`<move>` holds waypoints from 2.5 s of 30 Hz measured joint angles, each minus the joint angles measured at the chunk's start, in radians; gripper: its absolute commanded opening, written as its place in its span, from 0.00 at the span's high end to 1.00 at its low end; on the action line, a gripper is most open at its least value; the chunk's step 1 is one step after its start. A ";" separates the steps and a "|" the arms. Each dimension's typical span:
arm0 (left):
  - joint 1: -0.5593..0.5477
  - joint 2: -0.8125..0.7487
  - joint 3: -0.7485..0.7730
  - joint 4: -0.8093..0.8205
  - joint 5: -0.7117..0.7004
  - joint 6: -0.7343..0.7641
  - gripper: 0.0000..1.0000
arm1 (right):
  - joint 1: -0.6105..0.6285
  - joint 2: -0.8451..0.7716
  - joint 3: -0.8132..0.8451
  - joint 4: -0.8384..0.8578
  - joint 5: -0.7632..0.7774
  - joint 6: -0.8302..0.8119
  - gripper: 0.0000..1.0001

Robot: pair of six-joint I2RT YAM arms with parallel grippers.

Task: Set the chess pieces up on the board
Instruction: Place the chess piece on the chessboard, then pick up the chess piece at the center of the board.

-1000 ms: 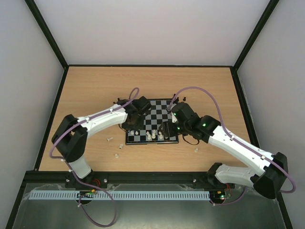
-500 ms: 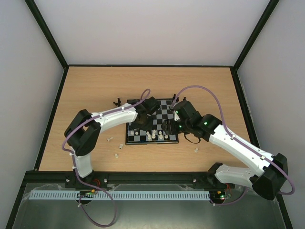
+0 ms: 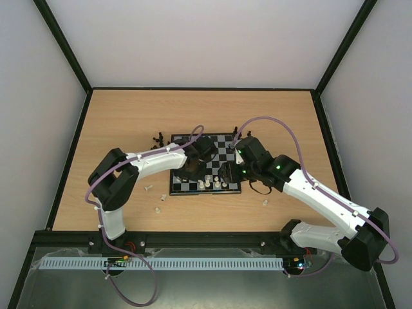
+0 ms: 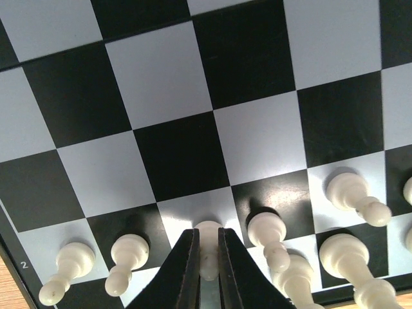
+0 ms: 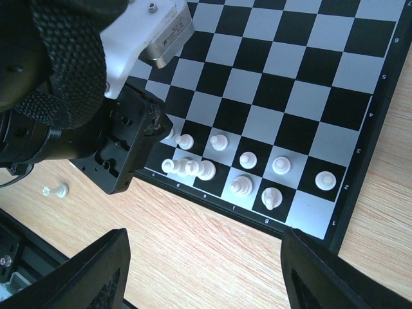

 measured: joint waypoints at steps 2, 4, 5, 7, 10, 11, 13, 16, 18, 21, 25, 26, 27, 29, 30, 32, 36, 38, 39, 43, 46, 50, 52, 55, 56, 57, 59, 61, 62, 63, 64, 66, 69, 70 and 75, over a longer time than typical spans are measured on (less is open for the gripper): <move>-0.002 0.000 -0.008 0.000 0.000 -0.004 0.91 | 0.000 0.000 -0.001 0.000 -0.005 -0.001 0.35; -0.004 0.000 -0.016 0.002 0.001 -0.008 0.90 | 0.000 0.000 -0.002 0.000 -0.008 -0.002 0.35; -0.005 0.000 -0.017 0.003 0.000 -0.008 0.88 | 0.000 0.000 -0.002 0.000 -0.010 -0.002 0.35; -0.005 0.000 -0.018 0.004 0.000 -0.009 0.84 | 0.000 0.000 -0.002 0.000 -0.012 -0.002 0.35; -0.006 0.000 -0.018 0.006 0.000 -0.018 0.77 | 0.000 0.000 -0.002 0.000 -0.012 -0.002 0.35; -0.006 0.000 -0.018 0.006 0.000 -0.020 0.76 | 0.000 0.000 -0.002 0.000 -0.012 -0.002 0.35; -0.007 0.000 -0.018 0.006 -0.002 -0.021 0.70 | 0.000 0.000 -0.003 0.000 -0.013 -0.002 0.35; -0.008 0.000 -0.018 0.005 -0.008 -0.025 0.70 | 0.000 0.000 -0.003 0.000 -0.013 -0.002 0.35; -0.008 0.000 -0.016 0.002 -0.015 -0.025 0.70 | 0.000 0.000 -0.004 0.001 -0.013 -0.002 0.35; -0.008 0.000 0.006 -0.015 -0.030 -0.024 0.69 | 0.000 0.000 -0.004 0.000 -0.013 -0.002 0.35; -0.008 0.000 0.082 -0.050 -0.063 -0.021 0.69 | 0.000 0.000 -0.004 0.001 -0.013 -0.002 0.35; -0.008 -0.001 0.103 -0.055 -0.072 -0.020 0.69 | 0.000 0.000 -0.004 0.001 -0.013 -0.002 0.35; -0.006 -0.002 0.122 -0.061 -0.080 -0.018 0.69 | 0.000 0.000 -0.004 0.001 -0.013 -0.002 0.35; -0.003 -0.011 0.152 -0.074 -0.097 -0.017 0.67 | 0.000 0.000 -0.004 0.001 -0.013 -0.002 0.35; -0.003 -0.018 0.161 -0.082 -0.105 -0.016 0.65 | 0.000 0.000 -0.004 0.000 -0.013 -0.002 0.35; -0.002 -0.046 0.168 -0.098 -0.123 -0.016 0.63 | 0.000 0.000 -0.004 0.001 -0.013 -0.002 0.35; -0.001 -0.171 0.122 -0.108 -0.150 -0.034 0.56 | 0.000 0.002 -0.004 0.001 -0.013 -0.002 0.35; -0.001 -0.275 0.055 -0.103 -0.156 -0.055 0.52 | 0.000 0.005 -0.004 0.000 -0.012 -0.002 0.35; -0.001 -0.325 0.020 -0.109 -0.158 -0.066 0.51 | 0.000 0.009 -0.004 0.001 -0.012 -0.002 0.35; -0.003 -0.490 -0.133 -0.137 -0.157 -0.124 0.47 | 0.000 0.028 -0.004 0.000 -0.011 -0.001 0.35; -0.006 -0.578 -0.251 -0.165 -0.146 -0.174 0.43 | 0.000 0.036 -0.004 0.000 -0.009 -0.001 0.35; -0.010 -0.690 -0.391 -0.204 -0.118 -0.234 0.40 | 0.000 0.039 -0.004 0.001 -0.008 -0.001 0.35; -0.010 -0.732 -0.449 -0.207 -0.109 -0.264 0.40 | 0.000 0.045 -0.004 0.001 -0.009 -0.001 0.36; -0.010 -0.752 -0.512 -0.198 -0.095 -0.296 0.41 | 0.000 0.058 -0.004 0.001 -0.010 -0.002 0.36; -0.010 -0.751 -0.529 -0.192 -0.092 -0.304 0.42 | 0.000 0.061 -0.004 0.001 -0.011 -0.002 0.36; -0.010 -0.749 -0.547 -0.183 -0.088 -0.312 0.43 | 0.000 0.062 -0.004 0.001 -0.012 -0.002 0.36; -0.010 -0.740 -0.577 -0.168 -0.080 -0.323 0.45 | 0.000 0.063 -0.004 0.001 -0.014 -0.002 0.36; -0.011 -0.733 -0.606 -0.143 -0.069 -0.334 0.47 | 0.000 0.063 -0.004 0.001 -0.016 -0.002 0.35; -0.012 -0.729 -0.619 -0.131 -0.063 -0.338 0.48 | 0.000 0.063 -0.004 0.001 -0.018 -0.002 0.36; -0.014 -0.724 -0.632 -0.116 -0.056 -0.342 0.49 | 0.000 0.063 -0.004 0.001 -0.020 -0.002 0.36; -0.015 -0.720 -0.642 -0.104 -0.050 -0.345 0.50 | 0.000 0.063 -0.004 0.001 -0.021 -0.002 0.35; -0.018 -0.707 -0.657 -0.080 -0.039 -0.350 0.53 | 0.000 0.063 -0.005 0.001 -0.024 -0.002 0.36; -0.020 -0.682 -0.663 -0.050 -0.029 -0.355 0.58 | 0.000 0.063 -0.006 0.002 -0.029 -0.003 0.36; -0.020 -0.675 -0.663 -0.041 -0.027 -0.356 0.58 | 0.000 0.063 -0.007 0.002 -0.031 -0.003 0.36; -0.021 -0.636 -0.663 -0.005 -0.021 -0.352 0.61 | 0.000 0.062 -0.011 0.002 -0.031 -0.004 0.36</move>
